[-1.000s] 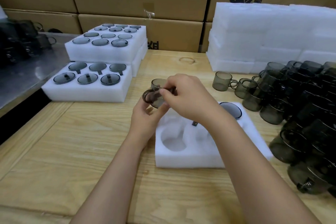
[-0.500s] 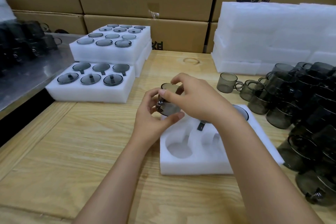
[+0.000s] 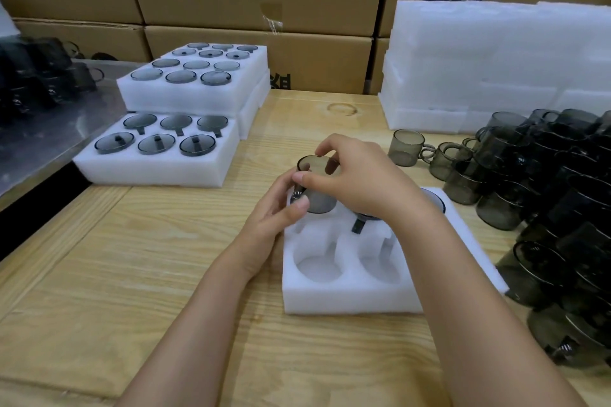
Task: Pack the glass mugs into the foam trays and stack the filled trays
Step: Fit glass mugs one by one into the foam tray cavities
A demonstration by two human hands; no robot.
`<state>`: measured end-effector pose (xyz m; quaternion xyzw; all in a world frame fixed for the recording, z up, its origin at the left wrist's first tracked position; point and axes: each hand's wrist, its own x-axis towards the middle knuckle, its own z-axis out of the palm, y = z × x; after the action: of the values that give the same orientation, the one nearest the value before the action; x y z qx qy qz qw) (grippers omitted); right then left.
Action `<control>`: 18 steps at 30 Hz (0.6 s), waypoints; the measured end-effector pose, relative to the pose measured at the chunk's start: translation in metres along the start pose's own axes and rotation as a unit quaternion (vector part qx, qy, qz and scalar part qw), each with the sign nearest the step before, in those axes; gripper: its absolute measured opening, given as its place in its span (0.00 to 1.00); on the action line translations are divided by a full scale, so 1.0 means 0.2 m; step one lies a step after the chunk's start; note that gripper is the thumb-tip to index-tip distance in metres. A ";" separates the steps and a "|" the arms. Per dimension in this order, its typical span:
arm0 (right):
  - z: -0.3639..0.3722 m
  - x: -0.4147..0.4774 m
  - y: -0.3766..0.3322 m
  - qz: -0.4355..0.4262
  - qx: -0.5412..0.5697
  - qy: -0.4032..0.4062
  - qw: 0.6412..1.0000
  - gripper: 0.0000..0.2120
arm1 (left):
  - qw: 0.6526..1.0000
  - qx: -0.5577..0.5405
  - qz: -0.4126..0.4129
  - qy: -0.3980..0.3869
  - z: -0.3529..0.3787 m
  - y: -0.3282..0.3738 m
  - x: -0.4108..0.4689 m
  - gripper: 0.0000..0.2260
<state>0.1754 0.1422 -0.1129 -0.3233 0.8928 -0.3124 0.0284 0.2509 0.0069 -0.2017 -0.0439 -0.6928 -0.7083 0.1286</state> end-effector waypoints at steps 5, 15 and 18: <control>-0.02 -0.01 0.01 0.000 -0.022 -0.050 0.999 0.24 | 0.998 -0.034 -0.027 0.055 -0.01 -0.01 0.01 0.17; 0.00 -0.01 0.04 -0.001 -0.039 -0.118 0.992 0.25 | 0.999 -0.029 0.010 0.018 -0.03 -0.02 0.00 0.25; 0.00 -0.01 0.07 -0.006 -0.056 -0.155 0.986 0.25 | 1.000 -0.012 0.020 0.007 -0.04 -0.02 -0.01 0.26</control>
<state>0.1687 0.1518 -0.1215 -0.3738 0.8918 -0.2084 0.1465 0.2518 -0.0002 -0.2060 -0.0544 -0.6821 -0.7143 0.1468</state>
